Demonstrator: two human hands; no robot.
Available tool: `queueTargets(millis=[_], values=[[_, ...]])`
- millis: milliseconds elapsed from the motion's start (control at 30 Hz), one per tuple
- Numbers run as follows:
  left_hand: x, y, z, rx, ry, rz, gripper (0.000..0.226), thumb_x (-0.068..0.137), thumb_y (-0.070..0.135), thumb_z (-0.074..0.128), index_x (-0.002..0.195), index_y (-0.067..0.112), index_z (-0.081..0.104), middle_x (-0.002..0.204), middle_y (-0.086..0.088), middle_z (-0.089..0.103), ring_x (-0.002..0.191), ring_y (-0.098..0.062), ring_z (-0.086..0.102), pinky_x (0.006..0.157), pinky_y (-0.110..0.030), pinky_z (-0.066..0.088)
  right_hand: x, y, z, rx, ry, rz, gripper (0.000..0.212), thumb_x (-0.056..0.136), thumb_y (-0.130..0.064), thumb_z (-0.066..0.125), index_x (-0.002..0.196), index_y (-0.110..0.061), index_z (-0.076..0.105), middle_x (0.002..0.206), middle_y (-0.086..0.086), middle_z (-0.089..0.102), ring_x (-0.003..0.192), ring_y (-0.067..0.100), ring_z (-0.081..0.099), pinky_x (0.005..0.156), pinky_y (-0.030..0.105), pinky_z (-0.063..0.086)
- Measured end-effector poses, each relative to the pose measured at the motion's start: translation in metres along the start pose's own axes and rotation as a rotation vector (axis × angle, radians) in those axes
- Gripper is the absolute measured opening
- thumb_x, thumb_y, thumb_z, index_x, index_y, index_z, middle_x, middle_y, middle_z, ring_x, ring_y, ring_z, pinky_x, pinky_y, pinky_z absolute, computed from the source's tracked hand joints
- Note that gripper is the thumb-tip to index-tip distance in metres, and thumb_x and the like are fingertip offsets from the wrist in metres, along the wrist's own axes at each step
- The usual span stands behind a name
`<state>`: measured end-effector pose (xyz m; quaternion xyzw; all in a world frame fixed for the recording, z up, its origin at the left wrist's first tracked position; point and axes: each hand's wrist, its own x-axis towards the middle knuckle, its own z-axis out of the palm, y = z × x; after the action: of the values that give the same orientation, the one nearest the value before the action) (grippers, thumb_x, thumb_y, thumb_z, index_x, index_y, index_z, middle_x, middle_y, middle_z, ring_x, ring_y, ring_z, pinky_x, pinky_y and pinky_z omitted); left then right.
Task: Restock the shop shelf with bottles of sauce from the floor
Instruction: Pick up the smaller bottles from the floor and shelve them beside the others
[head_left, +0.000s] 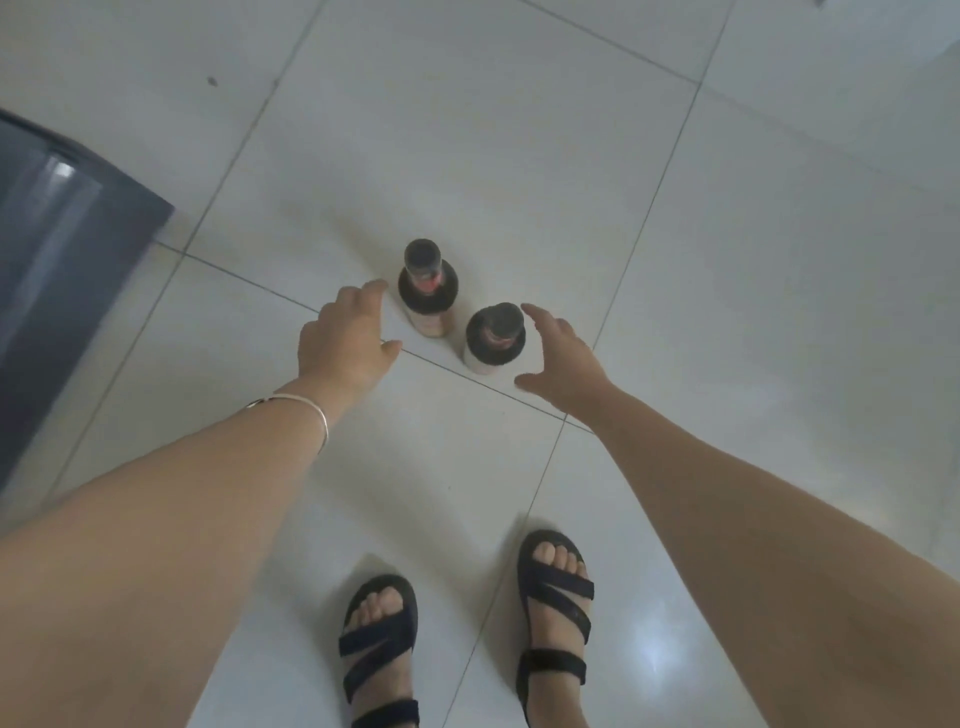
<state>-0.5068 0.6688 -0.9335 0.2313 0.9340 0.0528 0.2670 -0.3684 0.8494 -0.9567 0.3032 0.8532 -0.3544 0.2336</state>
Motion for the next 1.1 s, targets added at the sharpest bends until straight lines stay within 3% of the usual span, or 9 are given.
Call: queueTargets(millis=[100, 167, 267, 333, 500, 600, 767, 867, 1100], values=[[0.029, 0.003, 0.015, -0.178, 0.044, -0.005, 0.088, 0.073, 0.033, 0.074, 0.143, 0.019, 0.023, 0.144, -0.012, 0.036, 0.128, -0.034, 0.042, 0.097, -0.046, 0.041, 0.020, 0.004, 0.020, 0.146, -0.019, -0.061, 0.105, 0.063, -0.030, 0.082, 0.146, -0.035, 0.018, 0.148, -0.002, 0.035, 0.131, 0.029, 0.039, 0.108, 0.044, 0.035], [0.047, 0.010, 0.023, -0.428, 0.070, 0.049, 0.091, 0.062, 0.031, 0.083, 0.137, 0.018, 0.033, 0.137, -0.006, 0.045, 0.126, -0.028, 0.044, 0.098, -0.036, 0.041, 0.034, 0.007, 0.027, 0.281, 0.005, -0.104, 0.100, 0.057, -0.032, 0.086, 0.140, -0.031, 0.030, 0.136, -0.007, 0.047, 0.127, 0.025, 0.045, 0.106, 0.038, 0.037], [0.058, 0.024, 0.030, -0.646, 0.008, 0.060, 0.071, 0.062, 0.020, 0.083, 0.122, 0.019, 0.045, 0.108, 0.003, 0.057, 0.104, -0.021, 0.055, 0.084, -0.027, 0.037, 0.043, 0.004, 0.020, 0.336, 0.009, -0.137, 0.078, 0.064, -0.021, 0.086, 0.129, -0.024, 0.043, 0.109, -0.012, 0.057, 0.105, 0.011, 0.054, 0.082, 0.006, 0.037], [0.058, 0.033, 0.030, -0.650, 0.025, 0.038, 0.066, 0.062, 0.022, 0.082, 0.119, 0.023, 0.047, 0.102, 0.005, 0.061, 0.098, -0.020, 0.057, 0.082, -0.026, 0.039, 0.045, 0.000, 0.010, 0.324, 0.023, -0.134, 0.071, 0.067, -0.020, 0.083, 0.127, -0.022, 0.046, 0.102, -0.011, 0.056, 0.095, 0.010, 0.052, 0.068, -0.004, 0.034], [0.038, 0.051, 0.006, -0.649, 0.088, -0.020, 0.059, 0.067, 0.025, 0.077, 0.117, 0.022, 0.046, 0.103, 0.001, 0.061, 0.101, -0.026, 0.059, 0.083, -0.030, 0.043, 0.029, -0.015, -0.028, 0.364, 0.090, -0.049, 0.058, 0.070, -0.021, 0.079, 0.120, -0.021, 0.049, 0.097, -0.004, 0.057, 0.087, 0.017, 0.053, 0.063, 0.009, 0.037], [0.016, 0.060, -0.027, -0.690, 0.090, -0.028, 0.058, 0.067, 0.027, 0.077, 0.116, 0.021, 0.046, 0.108, -0.003, 0.064, 0.104, -0.028, 0.060, 0.086, -0.033, 0.045, 0.003, -0.030, -0.061, 0.349, 0.097, -0.043, 0.058, 0.071, -0.021, 0.078, 0.121, -0.020, 0.049, 0.098, -0.005, 0.056, 0.088, 0.016, 0.052, 0.062, 0.008, 0.036], [-0.027, 0.077, -0.106, -0.671, 0.102, -0.010, 0.058, 0.067, 0.029, 0.078, 0.114, 0.022, 0.046, 0.106, -0.003, 0.064, 0.104, -0.030, 0.060, 0.087, -0.034, 0.047, -0.048, -0.072, -0.119, 0.347, 0.091, -0.060, 0.060, 0.071, -0.021, 0.078, 0.123, -0.021, 0.048, 0.101, -0.005, 0.057, 0.092, 0.015, 0.053, 0.079, 0.022, 0.039], [-0.052, 0.085, -0.156, -0.665, 0.120, -0.010, 0.054, 0.068, 0.027, 0.078, 0.112, 0.022, 0.047, 0.097, 0.001, 0.061, 0.102, -0.028, 0.060, 0.080, -0.028, 0.043, -0.076, -0.101, -0.154, 0.354, 0.073, -0.071, 0.060, 0.070, -0.022, 0.078, 0.122, -0.022, 0.048, 0.103, -0.005, 0.058, 0.094, 0.016, 0.055, 0.080, 0.024, 0.040], [-0.110, 0.098, -0.284, -0.709, 0.153, -0.005, 0.059, 0.068, 0.022, 0.077, 0.118, 0.018, 0.046, 0.115, -0.005, 0.064, 0.107, -0.027, 0.058, 0.084, -0.029, 0.041, -0.139, -0.191, -0.244, 0.333, 0.041, -0.142, 0.055, 0.071, -0.021, 0.078, 0.118, -0.019, 0.049, 0.101, -0.005, 0.058, 0.093, 0.017, 0.056, 0.078, 0.025, 0.042]])
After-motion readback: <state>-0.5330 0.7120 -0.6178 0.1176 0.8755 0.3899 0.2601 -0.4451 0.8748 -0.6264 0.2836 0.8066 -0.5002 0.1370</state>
